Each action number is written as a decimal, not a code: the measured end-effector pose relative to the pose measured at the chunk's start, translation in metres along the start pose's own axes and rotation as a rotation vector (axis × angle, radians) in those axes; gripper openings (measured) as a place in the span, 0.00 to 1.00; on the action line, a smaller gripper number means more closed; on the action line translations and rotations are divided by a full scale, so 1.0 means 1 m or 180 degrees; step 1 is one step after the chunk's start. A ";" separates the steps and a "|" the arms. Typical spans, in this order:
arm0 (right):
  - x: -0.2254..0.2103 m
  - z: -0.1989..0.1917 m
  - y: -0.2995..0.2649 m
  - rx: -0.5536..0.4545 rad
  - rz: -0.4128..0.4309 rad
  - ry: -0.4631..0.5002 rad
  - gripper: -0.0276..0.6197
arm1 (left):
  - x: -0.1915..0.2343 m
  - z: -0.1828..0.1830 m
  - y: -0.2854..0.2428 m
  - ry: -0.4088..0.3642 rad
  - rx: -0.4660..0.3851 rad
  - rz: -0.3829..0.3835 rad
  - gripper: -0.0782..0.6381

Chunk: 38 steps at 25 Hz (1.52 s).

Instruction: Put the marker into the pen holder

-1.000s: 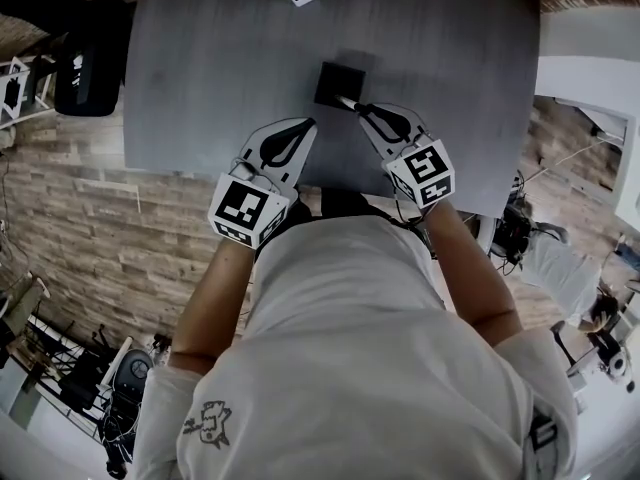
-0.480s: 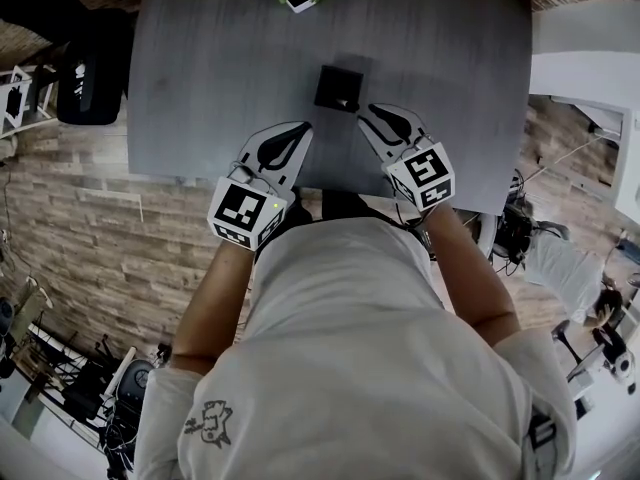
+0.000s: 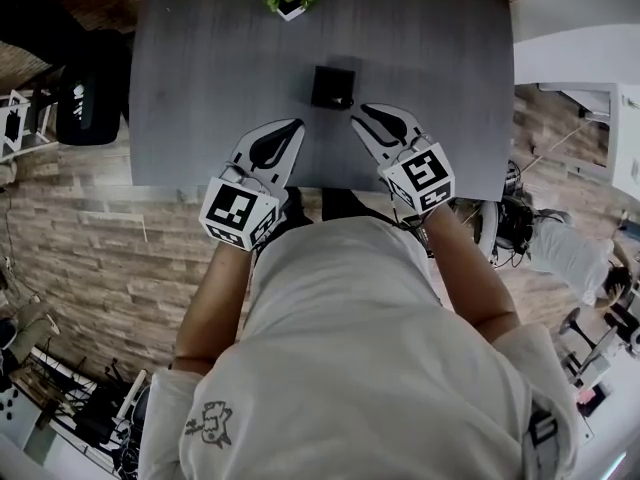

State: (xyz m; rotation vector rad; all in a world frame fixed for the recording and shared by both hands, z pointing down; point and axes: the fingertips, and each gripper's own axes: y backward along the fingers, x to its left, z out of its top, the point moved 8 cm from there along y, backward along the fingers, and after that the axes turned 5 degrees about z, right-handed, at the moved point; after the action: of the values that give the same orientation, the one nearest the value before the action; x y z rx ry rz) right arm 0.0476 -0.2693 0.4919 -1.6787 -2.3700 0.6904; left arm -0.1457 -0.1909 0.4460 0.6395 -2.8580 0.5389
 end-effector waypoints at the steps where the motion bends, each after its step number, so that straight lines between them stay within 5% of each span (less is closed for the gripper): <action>1: 0.004 0.004 0.002 -0.0023 -0.0011 0.0018 0.19 | 0.000 0.003 0.003 -0.0006 -0.0020 -0.0011 0.12; 38: 0.147 0.119 0.060 -0.0960 -0.0522 0.0568 0.05 | -0.007 0.061 0.133 -0.0587 -0.0506 -0.0420 0.12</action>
State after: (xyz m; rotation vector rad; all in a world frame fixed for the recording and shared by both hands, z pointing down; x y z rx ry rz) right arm 0.0001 -0.1511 0.3402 -1.5475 -2.5398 0.1542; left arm -0.2027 -0.0997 0.3471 0.8829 -2.9595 0.2412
